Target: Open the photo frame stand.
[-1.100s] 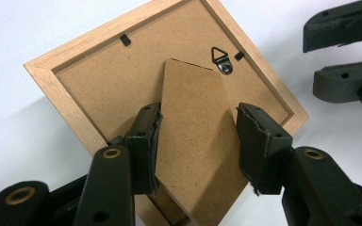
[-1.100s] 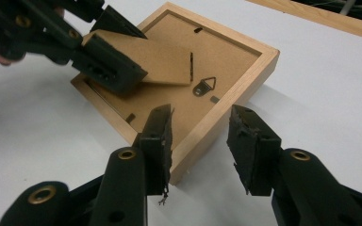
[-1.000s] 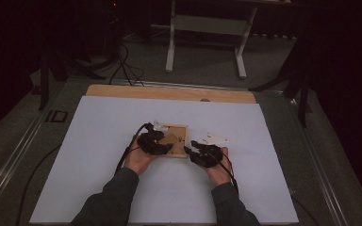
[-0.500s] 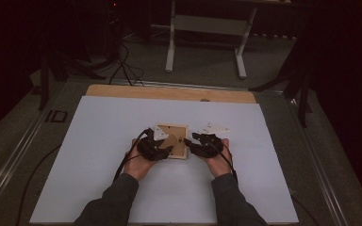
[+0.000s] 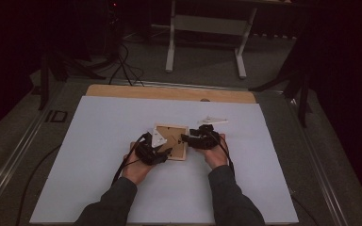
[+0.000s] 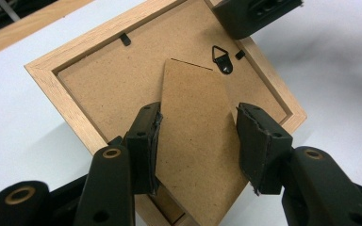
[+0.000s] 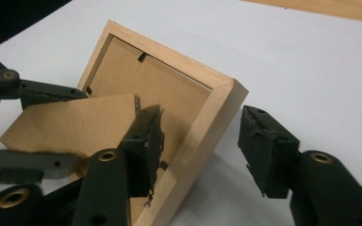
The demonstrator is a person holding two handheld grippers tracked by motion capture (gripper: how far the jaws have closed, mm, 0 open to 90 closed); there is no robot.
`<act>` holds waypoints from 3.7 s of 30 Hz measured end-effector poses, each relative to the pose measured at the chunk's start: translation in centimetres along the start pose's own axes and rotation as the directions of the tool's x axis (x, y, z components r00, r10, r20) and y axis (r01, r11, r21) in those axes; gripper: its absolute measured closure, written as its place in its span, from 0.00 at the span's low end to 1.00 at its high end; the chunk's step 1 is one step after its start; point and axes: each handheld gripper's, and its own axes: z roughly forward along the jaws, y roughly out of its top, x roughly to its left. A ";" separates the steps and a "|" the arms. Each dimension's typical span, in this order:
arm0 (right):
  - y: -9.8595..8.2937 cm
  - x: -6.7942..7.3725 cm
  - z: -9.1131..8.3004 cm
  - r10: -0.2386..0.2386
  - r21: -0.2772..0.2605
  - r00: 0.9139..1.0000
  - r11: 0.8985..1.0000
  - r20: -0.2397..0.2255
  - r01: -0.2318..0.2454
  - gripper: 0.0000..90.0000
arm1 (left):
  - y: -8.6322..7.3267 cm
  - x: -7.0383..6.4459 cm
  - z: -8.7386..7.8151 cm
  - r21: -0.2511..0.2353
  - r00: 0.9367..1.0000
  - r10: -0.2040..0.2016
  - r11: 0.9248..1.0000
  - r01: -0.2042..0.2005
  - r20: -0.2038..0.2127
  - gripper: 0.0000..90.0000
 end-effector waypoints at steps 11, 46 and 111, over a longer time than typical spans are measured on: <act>0.1 -0.4 0.9 0.038 0.021 0.998 0.999 -0.057 -0.037 0.50 | -0.8 0.0 -0.5 -0.035 1.000 0.030 0.999 -0.030 0.006 0.59; 0.1 -0.4 0.3 0.021 0.009 0.989 1.000 -0.146 -0.020 0.57 | -1.7 2.5 -1.0 -0.007 0.961 -0.137 0.990 0.143 0.241 0.63; -0.3 4.7 -2.0 -0.195 -0.068 0.966 0.980 -0.170 0.185 0.56 | -4.9 4.3 -1.6 0.042 0.936 -0.230 0.973 0.227 0.266 0.67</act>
